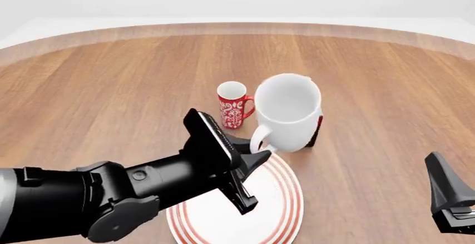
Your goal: Pick up the white mug and put it on the plate, and put the chocolate pudding to the right of the plate.
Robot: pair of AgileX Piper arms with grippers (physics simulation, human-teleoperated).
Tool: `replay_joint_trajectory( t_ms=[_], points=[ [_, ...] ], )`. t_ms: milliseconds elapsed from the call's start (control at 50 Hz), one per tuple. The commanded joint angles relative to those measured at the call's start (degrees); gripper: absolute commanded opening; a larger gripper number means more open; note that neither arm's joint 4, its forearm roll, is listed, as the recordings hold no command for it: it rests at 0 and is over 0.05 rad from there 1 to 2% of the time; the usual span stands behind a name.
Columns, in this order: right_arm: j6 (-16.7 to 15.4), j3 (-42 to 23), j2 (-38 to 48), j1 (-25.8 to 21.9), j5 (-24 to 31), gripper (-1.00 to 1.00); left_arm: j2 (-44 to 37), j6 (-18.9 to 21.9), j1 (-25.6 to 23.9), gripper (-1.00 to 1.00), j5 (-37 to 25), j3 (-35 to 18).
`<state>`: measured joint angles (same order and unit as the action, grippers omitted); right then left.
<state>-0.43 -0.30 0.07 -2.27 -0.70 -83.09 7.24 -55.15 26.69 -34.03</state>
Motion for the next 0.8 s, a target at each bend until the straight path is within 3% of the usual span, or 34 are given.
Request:
replay_joint_trajectory(
  t_ms=[20,220,580,800],
  points=[
    [-0.07,-0.01,0.0,-0.05,-0.02,1.0,3.61,0.79,1.67,-1.0,0.19,3.61],
    [-0.06,0.0,0.0,-0.05,-0.05,1.0,6.62,0.89,3.87,-1.0,-0.56,6.66],
    [-0.15,-0.02,-0.04,-0.17,-0.08,1.0,7.93,-0.67,7.71,-1.0,3.86,13.71],
    [-0.17,-0.03,-0.04,-0.19,-0.09,1.0,7.16,-0.62,8.45,-1.0,5.15,15.4]
  ],
)
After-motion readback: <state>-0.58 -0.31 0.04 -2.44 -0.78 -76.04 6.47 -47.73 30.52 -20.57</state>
